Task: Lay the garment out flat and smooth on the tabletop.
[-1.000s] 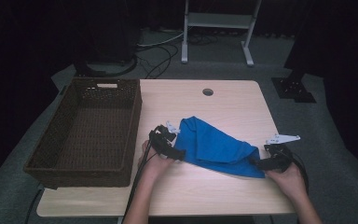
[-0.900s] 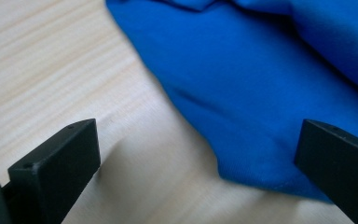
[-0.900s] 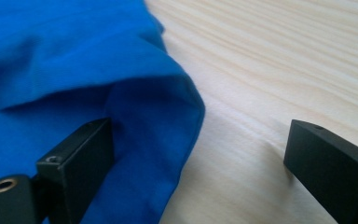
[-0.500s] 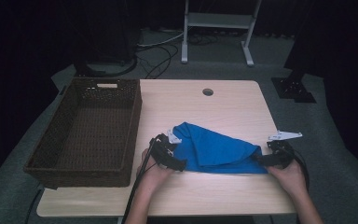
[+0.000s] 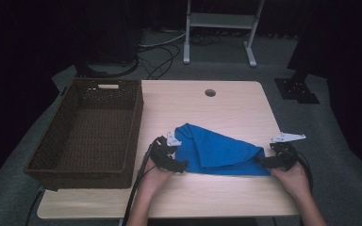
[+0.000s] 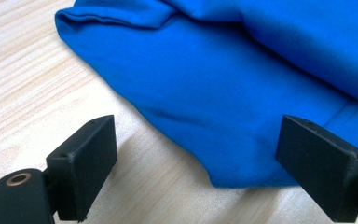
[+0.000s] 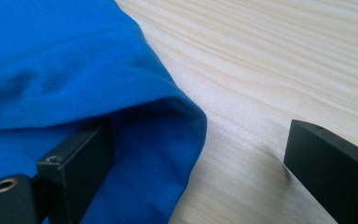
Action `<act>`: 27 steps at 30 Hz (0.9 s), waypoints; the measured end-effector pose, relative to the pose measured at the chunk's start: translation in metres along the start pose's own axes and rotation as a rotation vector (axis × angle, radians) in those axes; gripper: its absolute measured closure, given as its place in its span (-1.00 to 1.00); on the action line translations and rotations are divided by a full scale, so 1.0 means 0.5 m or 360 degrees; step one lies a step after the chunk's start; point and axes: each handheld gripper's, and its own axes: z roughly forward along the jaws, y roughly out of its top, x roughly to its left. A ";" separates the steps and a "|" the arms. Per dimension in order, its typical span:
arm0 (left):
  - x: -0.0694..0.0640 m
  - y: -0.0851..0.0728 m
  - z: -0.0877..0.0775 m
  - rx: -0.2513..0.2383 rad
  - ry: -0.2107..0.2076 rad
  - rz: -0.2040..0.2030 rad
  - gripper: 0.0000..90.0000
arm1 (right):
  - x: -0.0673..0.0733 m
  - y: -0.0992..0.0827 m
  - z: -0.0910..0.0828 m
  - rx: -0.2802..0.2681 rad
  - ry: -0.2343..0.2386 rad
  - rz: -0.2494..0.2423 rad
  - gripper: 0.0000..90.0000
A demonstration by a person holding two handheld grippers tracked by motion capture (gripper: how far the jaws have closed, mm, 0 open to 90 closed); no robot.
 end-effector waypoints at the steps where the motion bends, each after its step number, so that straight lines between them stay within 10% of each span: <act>1: 0.000 0.000 0.000 0.0000 0.0000 0.0000 -0.74 | 0.000 0.000 0.000 0.0000 0.0000 0.0000 -0.83; 7: 0.009 0.017 0.013 0.0006 0.0102 0.0018 -0.76 | 0.001 0.000 0.000 -0.0001 -0.0002 -0.0008 -0.83; 27: -0.006 -0.012 -0.015 0.0073 0.0034 0.0005 -0.78 | 0.027 -0.005 -0.013 0.0033 -0.0003 -0.0073 -0.83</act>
